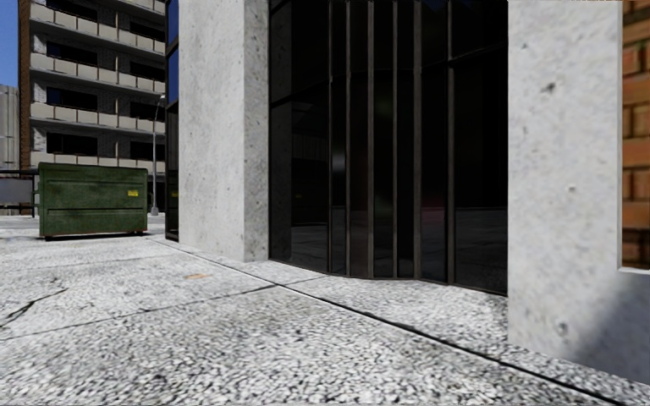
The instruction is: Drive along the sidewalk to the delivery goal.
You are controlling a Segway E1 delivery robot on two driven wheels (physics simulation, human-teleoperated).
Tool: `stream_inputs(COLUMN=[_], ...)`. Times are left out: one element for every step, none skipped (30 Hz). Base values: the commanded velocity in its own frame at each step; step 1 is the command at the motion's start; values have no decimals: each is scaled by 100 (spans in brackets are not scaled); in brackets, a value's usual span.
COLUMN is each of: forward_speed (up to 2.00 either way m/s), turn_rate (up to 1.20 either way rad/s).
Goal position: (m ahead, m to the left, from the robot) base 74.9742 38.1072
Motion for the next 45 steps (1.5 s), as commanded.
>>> stream_inputs(forward_speed=[0,0,0,0,0,0,4,10,12,19,19,21,22,23,26,28,28,32,34,37,37,39,42,44,44,46,50,54,59,64,66,66,66,66,66,66,67,67,67,67,68,69,70,71,71], turn_rate=[48,48,48,48,48,48,48,48,48,48,48,48,48,48,48,48,48,48,48,48,48,48,48,48,48,48,48,49,51,55,57,57,57,57,57,57,57,57,57,57,57,57,57,57,57])
